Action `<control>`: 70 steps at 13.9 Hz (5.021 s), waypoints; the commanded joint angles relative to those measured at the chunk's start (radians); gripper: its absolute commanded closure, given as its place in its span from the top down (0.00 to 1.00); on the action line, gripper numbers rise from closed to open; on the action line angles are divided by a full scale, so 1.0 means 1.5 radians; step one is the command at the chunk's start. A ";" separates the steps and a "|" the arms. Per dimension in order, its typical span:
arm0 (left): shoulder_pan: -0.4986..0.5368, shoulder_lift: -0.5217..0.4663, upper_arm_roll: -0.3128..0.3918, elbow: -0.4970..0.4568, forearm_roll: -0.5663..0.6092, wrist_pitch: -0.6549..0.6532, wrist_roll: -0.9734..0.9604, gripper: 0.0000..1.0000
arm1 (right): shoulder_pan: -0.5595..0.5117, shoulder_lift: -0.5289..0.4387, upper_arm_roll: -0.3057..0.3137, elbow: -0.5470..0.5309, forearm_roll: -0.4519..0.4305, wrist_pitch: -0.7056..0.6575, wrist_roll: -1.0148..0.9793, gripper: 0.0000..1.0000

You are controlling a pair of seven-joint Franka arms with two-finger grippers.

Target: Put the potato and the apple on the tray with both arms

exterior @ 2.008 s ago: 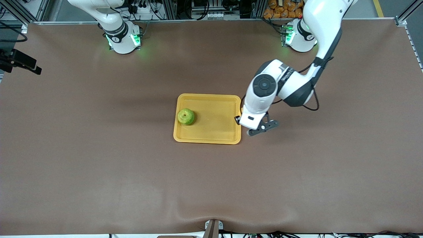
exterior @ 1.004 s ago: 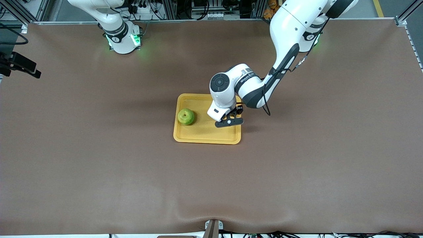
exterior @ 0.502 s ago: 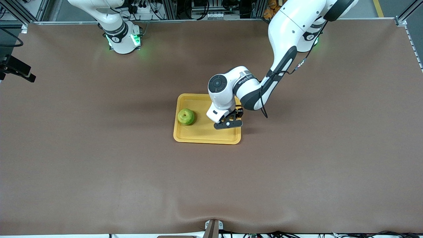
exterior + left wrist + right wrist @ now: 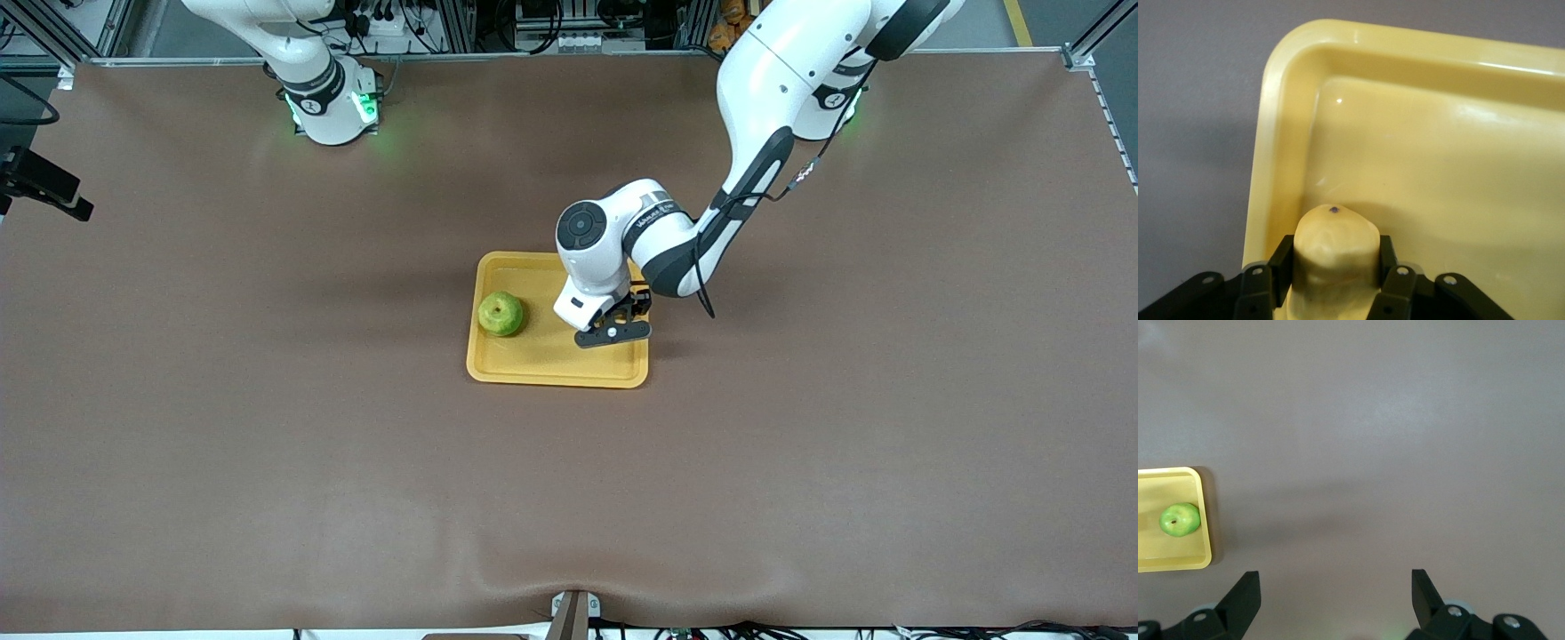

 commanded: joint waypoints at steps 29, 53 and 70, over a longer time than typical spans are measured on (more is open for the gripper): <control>0.318 -0.432 0.004 0.113 -0.184 -0.508 0.462 1.00 | -0.009 -0.003 0.005 0.006 -0.001 -0.007 0.006 1.00; 0.323 -0.657 0.161 -0.191 -0.267 -0.355 0.717 1.00 | -0.007 -0.003 0.006 0.006 0.000 -0.009 0.002 1.00; 0.333 -0.624 0.163 -0.064 -0.258 -0.434 0.724 1.00 | -0.004 -0.003 0.010 0.006 0.000 -0.019 0.000 1.00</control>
